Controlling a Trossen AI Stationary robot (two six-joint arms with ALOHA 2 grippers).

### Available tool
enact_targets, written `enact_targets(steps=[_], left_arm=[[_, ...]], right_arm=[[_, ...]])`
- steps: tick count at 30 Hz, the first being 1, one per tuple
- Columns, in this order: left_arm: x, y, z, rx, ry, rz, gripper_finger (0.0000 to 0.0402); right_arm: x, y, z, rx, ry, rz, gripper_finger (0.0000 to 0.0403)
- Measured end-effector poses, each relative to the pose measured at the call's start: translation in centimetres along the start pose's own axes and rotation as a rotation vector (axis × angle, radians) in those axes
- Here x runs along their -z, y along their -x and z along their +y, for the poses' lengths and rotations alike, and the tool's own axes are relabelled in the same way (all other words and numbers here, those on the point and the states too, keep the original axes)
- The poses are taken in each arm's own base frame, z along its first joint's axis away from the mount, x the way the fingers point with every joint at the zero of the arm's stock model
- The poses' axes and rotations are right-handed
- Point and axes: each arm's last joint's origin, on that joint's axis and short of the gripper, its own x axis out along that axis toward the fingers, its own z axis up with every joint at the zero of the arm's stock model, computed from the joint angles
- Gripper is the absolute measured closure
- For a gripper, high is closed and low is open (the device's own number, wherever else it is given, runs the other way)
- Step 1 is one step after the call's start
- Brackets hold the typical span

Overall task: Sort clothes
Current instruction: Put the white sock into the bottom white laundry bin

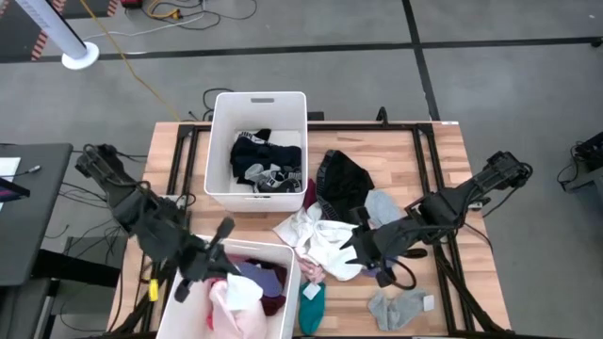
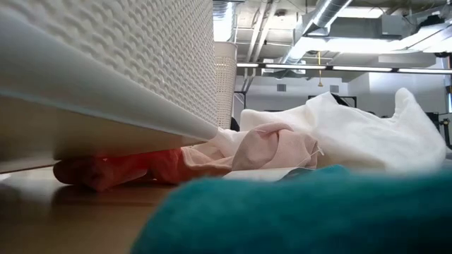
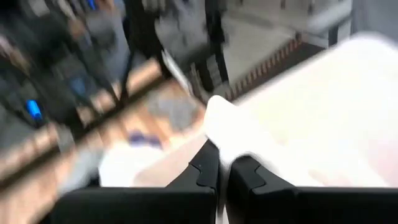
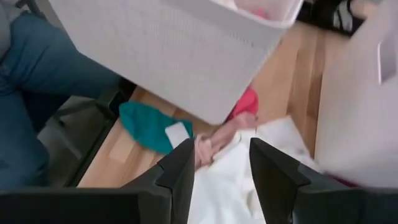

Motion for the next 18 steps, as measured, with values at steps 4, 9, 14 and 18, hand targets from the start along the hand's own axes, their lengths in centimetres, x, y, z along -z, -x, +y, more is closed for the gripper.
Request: enact_targets(steps=[4,9,14,18], left_arm=[[1.6,-1.7,-0.7,0.003,0.048,0.181,0.0401],[2.9,-3.8,-1.5,0.010,0.068,0.324,0.0401],[3.9,-4.9,-2.0,0.011,0.089,0.421,0.0401],[4.4,-5.1,-2.1,0.000,0.135,0.481,0.0401]], right_arm=[[0.7,-0.3,0.1,0.002,-0.040,0.044,0.0242],[2.3,-1.7,0.3,0.011,-0.079,0.108,0.0247],[3.7,-2.8,0.6,0.013,-0.115,0.151,0.0248],[4.2,-3.2,1.5,-0.009,-0.120,0.146,0.0248]])
